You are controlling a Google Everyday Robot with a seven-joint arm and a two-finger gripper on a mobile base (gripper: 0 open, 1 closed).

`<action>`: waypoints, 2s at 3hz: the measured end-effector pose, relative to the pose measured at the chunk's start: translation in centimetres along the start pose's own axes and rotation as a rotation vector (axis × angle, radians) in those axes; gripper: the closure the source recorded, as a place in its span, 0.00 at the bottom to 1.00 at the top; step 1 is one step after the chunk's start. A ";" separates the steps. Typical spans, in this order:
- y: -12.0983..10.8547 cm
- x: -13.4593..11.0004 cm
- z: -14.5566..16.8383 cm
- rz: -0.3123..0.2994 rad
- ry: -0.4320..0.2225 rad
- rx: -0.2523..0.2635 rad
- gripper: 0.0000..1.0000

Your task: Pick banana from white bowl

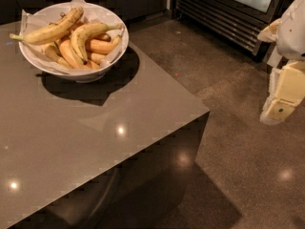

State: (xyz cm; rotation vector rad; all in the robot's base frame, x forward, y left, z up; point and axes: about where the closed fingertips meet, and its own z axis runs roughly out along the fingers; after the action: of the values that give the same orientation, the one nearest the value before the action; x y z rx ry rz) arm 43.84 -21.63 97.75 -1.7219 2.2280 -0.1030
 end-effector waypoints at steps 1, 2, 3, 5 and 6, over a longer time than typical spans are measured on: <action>-0.8 -0.2 -0.3 -0.001 -0.002 0.014 0.00; -3.1 -1.3 -0.4 -0.032 0.006 0.033 0.00; -5.7 -3.0 -0.2 -0.088 0.003 0.040 0.00; -5.9 -3.3 -0.4 -0.089 -0.006 0.053 0.00; -8.6 -5.8 0.2 -0.158 -0.024 0.068 0.00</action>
Offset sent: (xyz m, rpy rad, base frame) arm 0.0614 0.0078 0.0261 -0.0511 -0.0488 0.0553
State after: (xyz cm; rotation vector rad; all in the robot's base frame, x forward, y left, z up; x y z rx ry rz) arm 53.21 -18.38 100.94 -1.8501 2.0445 -0.1915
